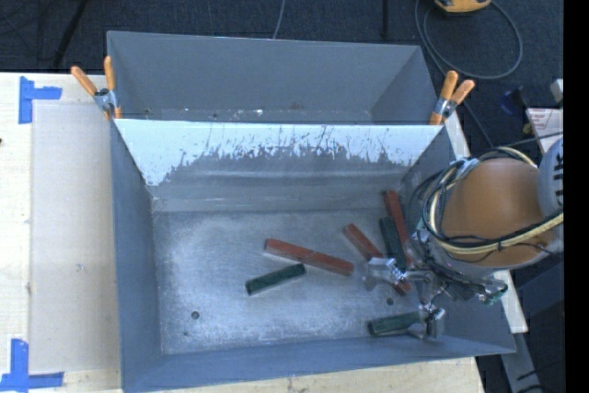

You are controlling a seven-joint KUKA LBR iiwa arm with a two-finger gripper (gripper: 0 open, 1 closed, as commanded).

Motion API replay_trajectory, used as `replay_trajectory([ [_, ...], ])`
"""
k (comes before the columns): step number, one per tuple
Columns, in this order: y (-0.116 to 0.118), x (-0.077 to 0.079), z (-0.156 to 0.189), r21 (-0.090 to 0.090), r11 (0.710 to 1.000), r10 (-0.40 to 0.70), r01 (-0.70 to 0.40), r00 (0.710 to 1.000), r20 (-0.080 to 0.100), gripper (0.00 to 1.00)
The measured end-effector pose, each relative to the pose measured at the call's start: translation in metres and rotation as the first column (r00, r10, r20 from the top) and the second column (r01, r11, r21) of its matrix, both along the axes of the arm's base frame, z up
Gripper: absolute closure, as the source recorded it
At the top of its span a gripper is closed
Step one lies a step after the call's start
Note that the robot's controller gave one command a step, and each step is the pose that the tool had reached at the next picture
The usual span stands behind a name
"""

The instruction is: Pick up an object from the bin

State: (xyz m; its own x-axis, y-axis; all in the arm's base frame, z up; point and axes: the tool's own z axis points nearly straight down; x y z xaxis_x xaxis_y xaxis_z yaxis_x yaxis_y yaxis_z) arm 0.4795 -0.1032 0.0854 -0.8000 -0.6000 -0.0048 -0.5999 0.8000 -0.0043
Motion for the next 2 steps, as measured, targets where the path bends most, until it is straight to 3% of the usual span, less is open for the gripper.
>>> replay_trajectory([
  [1,-0.0325,0.0023,-0.0121,-0.002,0.949,0.315,-0.315,0.949,0.003,1.0],
  [2,-0.0324,0.0024,-0.0121,-0.002,0.949,0.316,-0.316,0.949,0.003,1.0],
])
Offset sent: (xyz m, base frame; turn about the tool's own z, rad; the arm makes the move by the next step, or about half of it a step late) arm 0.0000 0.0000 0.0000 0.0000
